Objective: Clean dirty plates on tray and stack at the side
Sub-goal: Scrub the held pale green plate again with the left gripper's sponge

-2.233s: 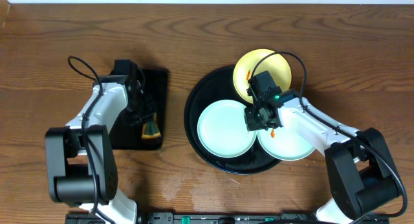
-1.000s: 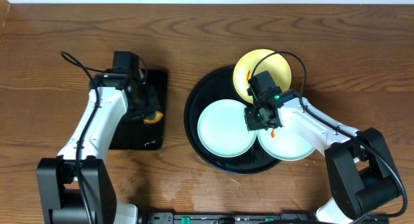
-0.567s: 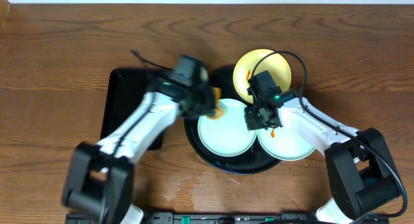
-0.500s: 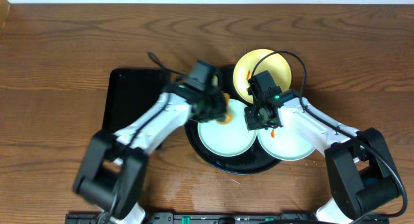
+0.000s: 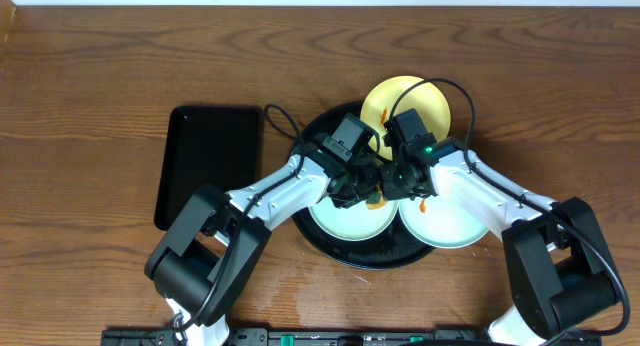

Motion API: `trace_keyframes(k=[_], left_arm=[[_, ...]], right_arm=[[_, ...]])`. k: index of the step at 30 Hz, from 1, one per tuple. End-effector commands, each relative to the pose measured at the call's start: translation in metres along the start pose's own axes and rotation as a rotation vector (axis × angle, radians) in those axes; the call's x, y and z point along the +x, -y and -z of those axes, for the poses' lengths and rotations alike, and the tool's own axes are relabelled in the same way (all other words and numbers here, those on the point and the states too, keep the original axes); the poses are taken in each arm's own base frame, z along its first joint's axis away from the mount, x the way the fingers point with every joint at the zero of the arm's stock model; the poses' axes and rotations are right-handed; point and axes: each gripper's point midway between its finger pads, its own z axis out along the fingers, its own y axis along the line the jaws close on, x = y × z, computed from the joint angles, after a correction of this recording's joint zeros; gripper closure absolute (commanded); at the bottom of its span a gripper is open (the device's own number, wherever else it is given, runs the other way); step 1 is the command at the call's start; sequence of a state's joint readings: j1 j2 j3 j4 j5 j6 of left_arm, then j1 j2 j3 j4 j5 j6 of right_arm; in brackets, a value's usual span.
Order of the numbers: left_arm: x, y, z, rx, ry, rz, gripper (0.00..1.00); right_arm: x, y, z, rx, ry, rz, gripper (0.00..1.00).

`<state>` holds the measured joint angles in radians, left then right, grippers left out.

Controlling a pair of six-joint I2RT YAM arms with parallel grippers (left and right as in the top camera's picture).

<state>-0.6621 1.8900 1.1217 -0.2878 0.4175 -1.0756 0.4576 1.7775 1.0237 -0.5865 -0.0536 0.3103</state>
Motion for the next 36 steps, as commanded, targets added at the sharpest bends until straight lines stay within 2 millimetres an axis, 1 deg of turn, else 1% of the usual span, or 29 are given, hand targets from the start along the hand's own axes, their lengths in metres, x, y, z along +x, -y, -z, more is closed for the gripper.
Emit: trace_keyframes(k=[1,7,10,14,19,22,24,27,30,33,34,36], left_arm=[[0.004,-0.011,-0.014,-0.041,-0.003,0.111,0.92],[0.004,-0.037,-0.052,-0.103,-0.042,0.204,0.92],[0.011,-0.044,-0.066,-0.107,-0.101,0.217,0.93],[0.014,-0.042,-0.067,-0.098,-0.121,0.216,0.93],[0.025,-0.036,-0.065,-0.068,-0.191,0.212,0.93],[0.025,-0.036,-0.065,-0.064,-0.193,0.179,0.92],[0.025,-0.034,-0.064,-0.055,-0.192,0.122,0.92],[0.017,-0.032,-0.058,-0.045,-0.167,0.032,0.93],[-0.001,-0.043,-0.042,-0.113,-0.069,-0.016,0.93],[-0.026,-0.059,-0.01,-0.238,0.089,-0.098,0.93],[-0.032,-0.06,0.002,-0.261,0.131,-0.127,0.93],[-0.04,-0.054,0.024,-0.267,0.193,-0.182,0.93]], right_arm=[[-0.01,-0.002,0.01,0.012,0.043,-0.011,0.99],[-0.01,-0.002,0.01,0.013,0.043,-0.011,0.99],[-0.01,-0.001,0.009,0.013,0.041,-0.011,0.99],[-0.01,-0.002,0.01,0.012,0.043,-0.01,0.99],[-0.01,-0.003,0.009,0.008,0.042,-0.007,0.99],[-0.009,-0.007,0.009,-0.014,0.035,0.004,0.99],[-0.009,-0.007,0.009,-0.013,0.035,0.004,0.99],[-0.009,-0.006,0.009,-0.013,0.035,0.003,0.99],[-0.009,-0.006,0.009,-0.013,0.035,0.003,0.99],[-0.009,-0.006,0.009,-0.013,0.035,0.003,0.99],[-0.009,-0.006,0.009,-0.013,0.035,0.003,0.99],[-0.01,-0.007,0.009,-0.014,0.038,0.003,0.99]])
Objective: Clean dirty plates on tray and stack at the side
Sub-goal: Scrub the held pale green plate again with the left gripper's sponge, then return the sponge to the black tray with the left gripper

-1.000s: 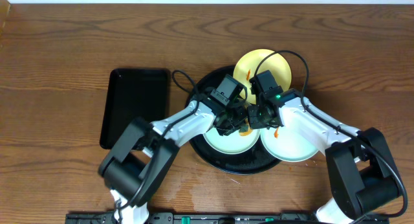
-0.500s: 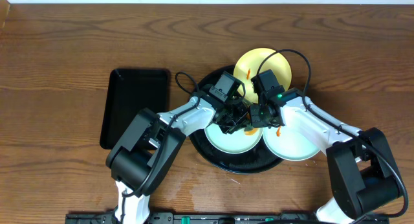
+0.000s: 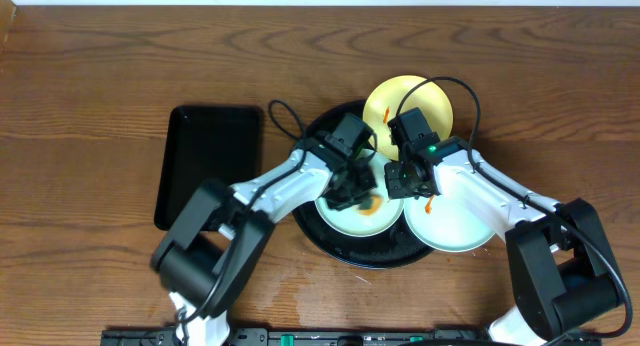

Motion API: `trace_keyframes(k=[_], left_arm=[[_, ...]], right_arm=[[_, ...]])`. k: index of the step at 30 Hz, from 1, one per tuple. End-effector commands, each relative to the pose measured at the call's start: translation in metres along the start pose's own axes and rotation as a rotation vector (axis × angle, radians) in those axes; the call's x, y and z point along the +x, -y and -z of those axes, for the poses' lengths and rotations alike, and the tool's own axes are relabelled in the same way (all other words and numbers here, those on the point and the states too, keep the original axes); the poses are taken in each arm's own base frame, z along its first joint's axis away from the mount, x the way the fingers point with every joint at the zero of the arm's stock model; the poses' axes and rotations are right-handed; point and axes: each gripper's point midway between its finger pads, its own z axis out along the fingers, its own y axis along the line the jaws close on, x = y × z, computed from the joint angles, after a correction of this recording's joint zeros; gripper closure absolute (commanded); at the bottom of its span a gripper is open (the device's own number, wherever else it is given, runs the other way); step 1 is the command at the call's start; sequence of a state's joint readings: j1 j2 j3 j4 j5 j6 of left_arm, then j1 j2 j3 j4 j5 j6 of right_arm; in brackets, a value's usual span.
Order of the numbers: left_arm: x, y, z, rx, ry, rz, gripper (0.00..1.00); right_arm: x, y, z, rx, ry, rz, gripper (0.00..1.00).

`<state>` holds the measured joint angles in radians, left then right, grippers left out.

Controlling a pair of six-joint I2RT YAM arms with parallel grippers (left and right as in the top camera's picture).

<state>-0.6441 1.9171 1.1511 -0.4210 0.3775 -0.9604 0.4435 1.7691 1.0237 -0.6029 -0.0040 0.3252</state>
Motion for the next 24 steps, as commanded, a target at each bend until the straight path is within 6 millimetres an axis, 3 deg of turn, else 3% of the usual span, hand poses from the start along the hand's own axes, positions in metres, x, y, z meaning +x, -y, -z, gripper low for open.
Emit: trace_keyframes(k=[1,8,11,13,18,24], left_arm=[[-0.04,-0.027,0.037,-0.146,0.252,-0.139,0.92],[-0.056,-0.006,0.131,-0.044,0.446,-0.255,0.93],[-0.061,-0.011,0.168,-0.029,0.512,-0.305,0.93],[-0.068,-0.029,0.192,-0.071,0.56,-0.295,0.93],[-0.089,-0.114,0.231,-0.322,0.638,-0.11,0.93],[-0.101,-0.184,0.222,-0.446,0.558,0.072,0.92]], right_arm=[[-0.008,-0.02,0.007,-0.067,0.029,0.031,0.99],[-0.007,-0.02,0.007,-0.067,0.027,0.031,0.99],[-0.007,-0.021,0.008,-0.07,0.027,0.046,0.99],[-0.007,-0.021,0.008,-0.073,0.027,0.065,0.99],[-0.01,-0.022,0.008,-0.077,0.042,0.096,0.99],[-0.021,-0.026,0.007,-0.092,0.088,0.097,0.99]])
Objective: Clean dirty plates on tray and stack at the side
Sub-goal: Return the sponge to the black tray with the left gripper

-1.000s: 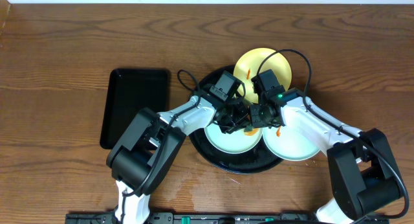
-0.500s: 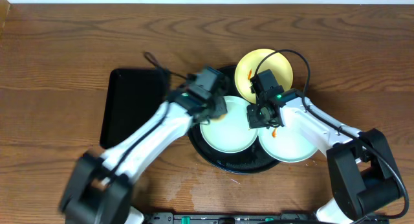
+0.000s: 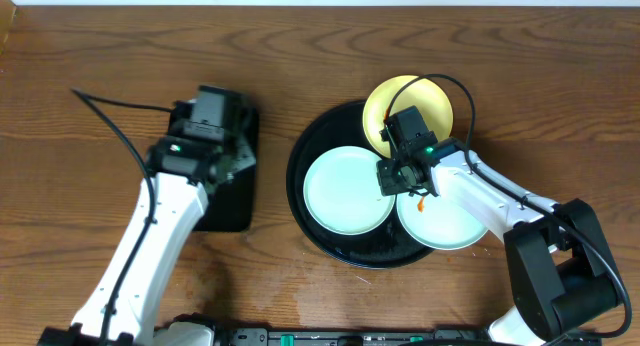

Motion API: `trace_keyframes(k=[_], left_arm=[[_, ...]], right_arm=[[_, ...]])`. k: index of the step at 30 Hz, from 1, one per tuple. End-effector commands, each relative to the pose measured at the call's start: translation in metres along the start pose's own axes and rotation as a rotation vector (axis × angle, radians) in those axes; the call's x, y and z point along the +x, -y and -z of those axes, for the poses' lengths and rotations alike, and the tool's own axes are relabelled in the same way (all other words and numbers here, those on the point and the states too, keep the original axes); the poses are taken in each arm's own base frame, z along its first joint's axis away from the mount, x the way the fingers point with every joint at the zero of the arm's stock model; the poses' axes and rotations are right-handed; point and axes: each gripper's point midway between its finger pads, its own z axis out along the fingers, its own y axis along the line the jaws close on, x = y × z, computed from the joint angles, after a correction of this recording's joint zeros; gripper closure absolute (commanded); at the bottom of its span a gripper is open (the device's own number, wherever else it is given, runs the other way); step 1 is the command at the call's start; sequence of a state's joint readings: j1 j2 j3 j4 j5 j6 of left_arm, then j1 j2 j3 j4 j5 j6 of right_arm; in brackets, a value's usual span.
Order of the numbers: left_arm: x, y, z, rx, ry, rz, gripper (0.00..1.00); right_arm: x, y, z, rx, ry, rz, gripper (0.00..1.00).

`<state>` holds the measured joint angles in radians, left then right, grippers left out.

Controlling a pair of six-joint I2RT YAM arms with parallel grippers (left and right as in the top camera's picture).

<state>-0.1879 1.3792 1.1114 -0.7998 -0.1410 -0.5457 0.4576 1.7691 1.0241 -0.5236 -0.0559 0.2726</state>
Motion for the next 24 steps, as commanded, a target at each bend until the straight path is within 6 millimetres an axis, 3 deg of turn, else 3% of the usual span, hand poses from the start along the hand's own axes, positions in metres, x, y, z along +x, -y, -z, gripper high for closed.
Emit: trace_keyframes(k=[1,4,7,10,20,24], left_arm=[[0.005,-0.036,-0.026,-0.127,-0.049,0.023,0.93],[0.014,-0.053,-0.05,-0.191,-0.126,0.045,0.92],[0.025,-0.052,-0.07,-0.191,-0.203,-0.029,0.93],[0.035,-0.054,-0.085,-0.217,-0.255,-0.048,0.93],[0.036,-0.053,-0.093,-0.213,-0.265,-0.102,0.91],[0.032,-0.051,-0.095,-0.197,-0.253,-0.128,0.91]], right_arm=[[-0.008,-0.007,0.005,-0.016,0.027,0.029,0.99],[-0.005,-0.013,0.005,-0.051,0.016,0.047,0.99],[-0.001,-0.013,0.002,-0.059,0.001,0.052,0.92],[0.002,-0.011,-0.004,-0.054,-0.012,0.048,0.92],[0.012,-0.009,-0.02,-0.096,-0.073,0.063,0.89],[0.007,-0.007,-0.02,-0.104,-0.056,0.061,0.99]])
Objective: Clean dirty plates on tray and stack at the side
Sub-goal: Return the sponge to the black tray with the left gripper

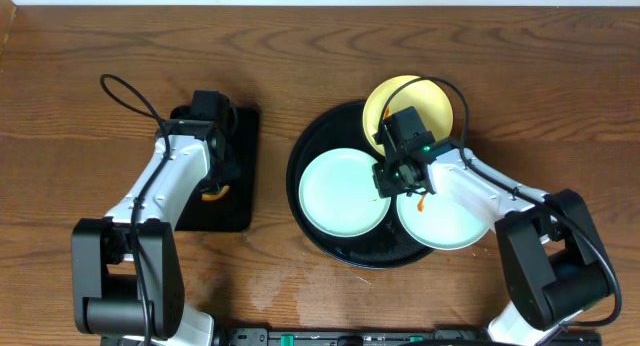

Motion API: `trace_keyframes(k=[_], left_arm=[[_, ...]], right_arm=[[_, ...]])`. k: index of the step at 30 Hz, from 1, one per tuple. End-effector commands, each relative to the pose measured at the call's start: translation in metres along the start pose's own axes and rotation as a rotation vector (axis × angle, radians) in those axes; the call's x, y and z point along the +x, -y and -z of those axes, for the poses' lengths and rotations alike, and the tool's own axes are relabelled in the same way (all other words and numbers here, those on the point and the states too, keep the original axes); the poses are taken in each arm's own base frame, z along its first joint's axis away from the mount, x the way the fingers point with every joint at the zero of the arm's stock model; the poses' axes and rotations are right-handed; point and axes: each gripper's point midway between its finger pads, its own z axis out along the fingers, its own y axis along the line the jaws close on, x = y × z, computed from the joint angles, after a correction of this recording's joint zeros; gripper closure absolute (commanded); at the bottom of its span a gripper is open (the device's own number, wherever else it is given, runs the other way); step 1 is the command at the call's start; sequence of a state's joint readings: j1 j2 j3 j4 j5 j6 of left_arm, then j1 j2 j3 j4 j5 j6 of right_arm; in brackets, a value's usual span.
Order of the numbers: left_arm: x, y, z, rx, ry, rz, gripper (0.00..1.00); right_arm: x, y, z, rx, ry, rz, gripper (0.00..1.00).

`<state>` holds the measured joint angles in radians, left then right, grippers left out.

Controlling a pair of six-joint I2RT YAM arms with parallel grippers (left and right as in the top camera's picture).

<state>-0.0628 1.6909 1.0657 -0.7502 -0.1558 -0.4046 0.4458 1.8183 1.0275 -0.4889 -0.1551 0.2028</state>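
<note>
A round black tray [310, 224] holds two pale green plates. The left plate [335, 196] looks clean. The right plate [450, 226] has an orange scrap [424, 201] at its rim. A yellow plate [400, 101] leans on the tray's far edge. My right gripper [384, 182] sits at the left plate's right rim and seems shut on it. My left gripper [214, 182] hangs over a black rectangular tray [240, 201], with an orange food piece [212, 195] at its fingertips. Whether that piece is held or lying there is not clear.
The wooden table [100, 46] stretches around both trays. The right arm's cable [462, 96] loops over the yellow plate. The left arm's cable [130, 91] arcs above the rectangular tray's left side.
The left arm has drawn in over the rectangular tray, and an orange piece now shows at its fingertips. The left green plate sits slightly further left. The right gripper stays at its rim.
Both grippers met over the left green plate, which carried orange food. Later that plate was clean, and the left arm had swung out over the rectangular tray. Now the orange piece shows on that tray beneath the left gripper, while the right gripper keeps to the plate's rim.
</note>
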Motion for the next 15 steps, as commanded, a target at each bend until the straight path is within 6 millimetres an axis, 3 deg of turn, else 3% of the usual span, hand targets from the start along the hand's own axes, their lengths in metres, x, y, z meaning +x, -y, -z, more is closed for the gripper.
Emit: trace_keyframes(k=[1,5,9,15], left_arm=[[-0.001,0.002,0.0,0.012,0.009,-0.047,0.88],[0.0,0.002,0.0,0.013,0.006,-0.047,0.59],[0.001,0.001,0.0,0.012,0.002,-0.048,0.26],[0.001,0.001,0.0,0.011,0.002,-0.048,0.19]], right_arm=[[0.003,0.005,-0.006,-0.021,-0.019,0.001,0.99],[-0.002,0.005,-0.002,-0.032,-0.007,-0.006,0.99],[-0.015,0.007,0.021,0.016,0.055,0.027,0.99],[-0.035,0.001,0.068,0.124,0.197,0.15,0.99]])
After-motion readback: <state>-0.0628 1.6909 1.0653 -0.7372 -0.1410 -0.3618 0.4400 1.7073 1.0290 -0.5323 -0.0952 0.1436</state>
